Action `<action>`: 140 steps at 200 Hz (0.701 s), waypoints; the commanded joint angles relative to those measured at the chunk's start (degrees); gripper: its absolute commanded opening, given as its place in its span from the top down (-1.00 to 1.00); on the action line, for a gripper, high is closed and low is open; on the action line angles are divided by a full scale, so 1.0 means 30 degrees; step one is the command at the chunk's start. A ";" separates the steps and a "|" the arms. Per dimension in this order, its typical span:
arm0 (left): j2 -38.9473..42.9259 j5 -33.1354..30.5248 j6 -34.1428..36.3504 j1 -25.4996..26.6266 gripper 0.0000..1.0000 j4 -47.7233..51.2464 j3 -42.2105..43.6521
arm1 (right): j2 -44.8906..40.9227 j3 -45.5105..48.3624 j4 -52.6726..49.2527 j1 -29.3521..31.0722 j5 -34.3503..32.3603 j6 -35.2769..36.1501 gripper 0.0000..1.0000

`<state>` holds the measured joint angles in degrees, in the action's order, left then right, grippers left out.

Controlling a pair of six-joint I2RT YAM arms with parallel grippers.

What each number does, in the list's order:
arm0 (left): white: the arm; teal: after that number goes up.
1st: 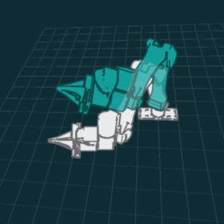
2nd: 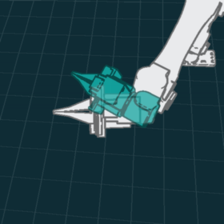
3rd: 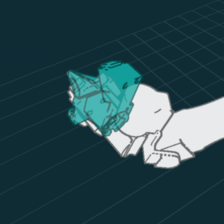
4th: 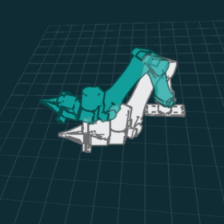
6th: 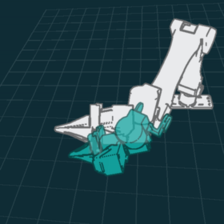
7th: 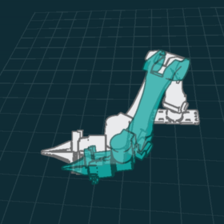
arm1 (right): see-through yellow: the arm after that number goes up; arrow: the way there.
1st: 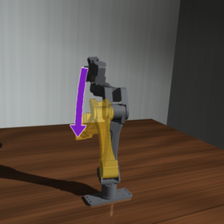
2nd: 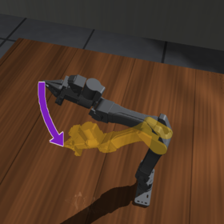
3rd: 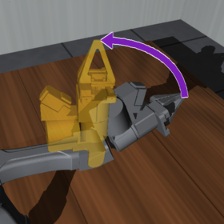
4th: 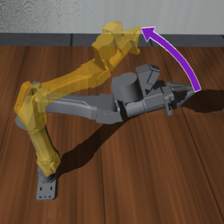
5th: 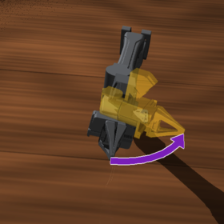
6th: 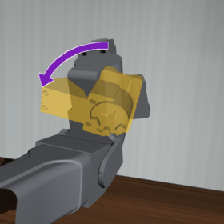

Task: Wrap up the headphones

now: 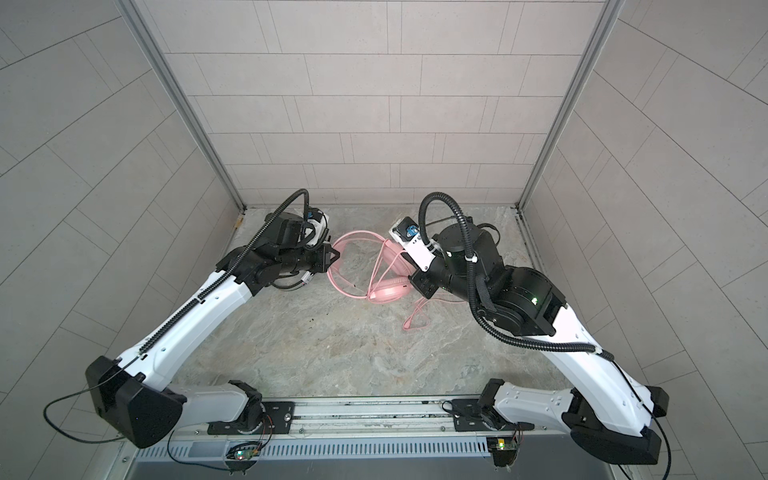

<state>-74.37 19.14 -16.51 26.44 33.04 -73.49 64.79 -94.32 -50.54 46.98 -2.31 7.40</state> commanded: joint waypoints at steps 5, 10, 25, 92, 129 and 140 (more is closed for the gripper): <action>0.0967 0.1561 0.2225 0.0127 1.00 -0.0056 0.0267 | 0.0599 -0.0778 0.1234 -0.0782 0.0980 0.0203 1.00; 0.1073 0.1955 0.2494 0.0138 1.00 -0.0053 0.0301 | 0.0781 -0.0785 0.1329 -0.1085 0.1307 0.0172 1.00; 0.1260 0.3163 0.3248 0.0153 1.00 0.0069 0.0365 | 0.1333 -0.0691 0.1840 -0.2311 0.2727 -0.0173 1.00; 0.1870 0.7102 0.4865 0.0043 1.00 0.1860 -0.0551 | 0.2891 0.0515 0.3282 -0.6369 0.6086 -0.1242 0.98; 0.2505 0.8299 0.4243 -0.0213 1.00 0.1442 -0.0734 | 0.2650 0.1869 0.3613 -0.6806 0.5057 -0.1353 0.96; 0.2583 0.8957 0.3959 -0.0315 1.00 0.1217 -0.0766 | 0.2629 0.2282 0.3800 -0.6856 0.4786 -0.1438 0.96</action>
<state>-69.19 37.63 -4.43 25.87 36.36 -73.63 74.39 -88.71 -43.88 27.62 15.49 4.21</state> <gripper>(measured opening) 0.084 0.052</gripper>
